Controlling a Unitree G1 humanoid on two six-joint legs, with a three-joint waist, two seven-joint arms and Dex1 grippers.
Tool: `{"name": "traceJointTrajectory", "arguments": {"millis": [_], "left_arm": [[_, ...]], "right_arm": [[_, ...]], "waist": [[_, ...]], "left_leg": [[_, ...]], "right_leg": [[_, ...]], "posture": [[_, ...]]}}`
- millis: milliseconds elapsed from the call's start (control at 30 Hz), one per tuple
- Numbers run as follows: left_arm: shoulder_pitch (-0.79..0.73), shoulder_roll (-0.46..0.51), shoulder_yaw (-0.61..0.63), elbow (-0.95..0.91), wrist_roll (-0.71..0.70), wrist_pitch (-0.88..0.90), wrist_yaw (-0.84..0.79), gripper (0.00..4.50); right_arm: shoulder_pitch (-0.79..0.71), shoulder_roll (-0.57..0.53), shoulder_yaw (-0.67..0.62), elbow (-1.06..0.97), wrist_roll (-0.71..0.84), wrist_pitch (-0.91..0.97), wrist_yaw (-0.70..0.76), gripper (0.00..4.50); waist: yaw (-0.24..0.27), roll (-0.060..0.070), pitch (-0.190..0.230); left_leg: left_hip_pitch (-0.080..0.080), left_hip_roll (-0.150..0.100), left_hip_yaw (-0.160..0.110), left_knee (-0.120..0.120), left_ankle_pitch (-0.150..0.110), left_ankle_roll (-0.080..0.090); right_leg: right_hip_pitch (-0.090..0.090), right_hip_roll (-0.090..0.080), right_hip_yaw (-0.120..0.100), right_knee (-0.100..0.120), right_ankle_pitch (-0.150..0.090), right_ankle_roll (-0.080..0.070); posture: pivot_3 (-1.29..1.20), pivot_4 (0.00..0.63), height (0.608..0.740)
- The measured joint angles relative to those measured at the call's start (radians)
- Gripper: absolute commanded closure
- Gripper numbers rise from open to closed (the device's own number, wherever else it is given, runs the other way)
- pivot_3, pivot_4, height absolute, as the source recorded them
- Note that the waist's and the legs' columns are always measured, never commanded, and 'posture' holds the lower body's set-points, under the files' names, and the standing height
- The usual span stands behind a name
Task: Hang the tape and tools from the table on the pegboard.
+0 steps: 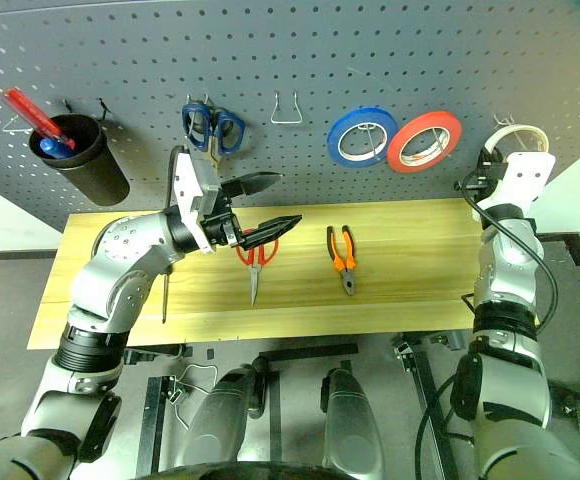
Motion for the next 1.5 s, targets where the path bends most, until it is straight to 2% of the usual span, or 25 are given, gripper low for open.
{"name": "traceJointTrajectory", "arguments": {"millis": [367, 500, 733, 900, 1000, 1067, 1133, 1267, 1400, 1500], "left_arm": [[-0.002, -0.004, 0.001, -0.001, -0.012, 0.000, 0.022, 0.51], [-0.002, -0.003, 0.000, -0.001, -0.012, 0.000, 0.026, 0.51], [-0.002, 0.001, 0.000, -0.001, -0.012, 0.000, 0.027, 0.51], [0.011, 0.005, -0.005, -0.017, -0.011, 0.001, 0.032, 0.51], [0.066, 0.063, -0.003, -0.050, -0.011, 0.022, 0.025, 0.51], [0.134, 0.130, 0.001, -0.063, -0.011, 0.043, 0.010, 0.51], [0.175, 0.164, 0.004, -0.065, -0.008, 0.050, -0.002, 0.51], [0.309, 0.287, 0.053, -0.078, 0.004, 0.038, -0.051, 0.51], [0.428, 0.369, 0.142, -0.025, 0.029, 0.013, -0.064, 0.51], [0.458, 0.381, 0.165, 0.004, 0.045, 0.007, -0.059, 0.51]], "right_arm": [[-0.042, -0.030, 0.012, 0.121, 0.001, -0.062, 0.037, 4.47], [-0.053, -0.033, 0.014, 0.137, 0.003, -0.053, 0.037, 3.44], [-0.055, -0.040, 0.021, 0.141, -0.001, -0.048, 0.013, 1.06], [-0.030, -0.050, 0.040, 0.120, -0.018, -0.036, -0.012, 1.06], [0.133, -0.044, 0.058, -0.084, -0.020, 0.041, -0.031, 1.06], [0.325, -0.015, 0.070, -0.344, -0.019, 0.165, -0.054, 1.06], [0.424, 0.004, 0.077, -0.467, -0.015, 0.244, -0.064, 1.06], [0.680, 0.038, 0.099, -0.914, 0.023, 0.498, -0.082, 1.06], [0.864, 0.080, 0.137, -1.280, 0.089, 0.722, -0.106, 1.06], [0.890, 0.108, 0.218, -1.448, 0.140, 0.858, -0.121, 1.06]], "waist": [[0.000, 0.000, 0.000], [0.000, 0.000, 0.000], [0.001, 0.000, 0.000], [0.001, 0.000, 0.000], [0.002, 0.000, 0.000], [0.001, 0.000, 0.000], [-0.002, 0.001, 0.001], [-0.006, 0.003, 0.001], [-0.001, 0.003, 0.001], [-0.001, 0.003, 0.001]], "left_leg": [[0.000, 0.000, 0.000, 0.000, 0.000, 0.000], [0.000, 0.000, 0.000, 0.000, 0.000, 0.000], [0.000, 0.000, 0.000, 0.000, 0.000, 0.000], [0.000, 0.000, 0.000, 0.000, 0.000, 0.000], [0.000, 0.000, -0.001, -0.001, 0.000, 0.000], [0.000, 0.001, -0.002, -0.003, 0.000, 0.000], [0.000, 0.000, -0.001, -0.002, 0.000, 0.000], [0.000, 0.001, -0.001, -0.003, 0.000, 0.000], [0.000, 0.002, -0.002, -0.003, 0.000, -0.001], [-0.002, 0.002, -0.001, -0.003, 0.000, -0.001]], "right_leg": [[0.000, 0.000, 0.000, 0.000, 0.000, 0.000], [0.000, 0.000, 0.000, 0.000, 0.000, 0.000], [0.000, 0.000, 0.000, 0.000, 0.000, 0.000], [0.000, 0.000, 0.000, 0.000, 0.000, 0.000], [0.000, 0.000, 0.001, 0.000, 0.000, 0.000], [0.000, -0.001, 0.002, -0.001, 0.000, 0.000], [-0.001, -0.002, 0.002, -0.001, 0.000, 0.000], [-0.002, -0.003, 0.003, 0.000, -0.001, -0.001], [-0.002, -0.004, 0.003, -0.001, -0.004, -0.008], [-0.002, -0.005, 0.003, -0.005, -0.005, -0.009]], "posture": [[0.14, 0.300, 0.714], [0.14, 0.300, 0.714], [0.13, 0.302, 0.714], [0.12, 0.304, 0.714], [0.10, 0.307, 0.714], [0.10, 0.308, 0.714], [0.09, 0.308, 0.714], [0.08, 0.306, 0.714], [0.07, 0.317, 0.714], [0.06, 0.326, 0.714]]}}
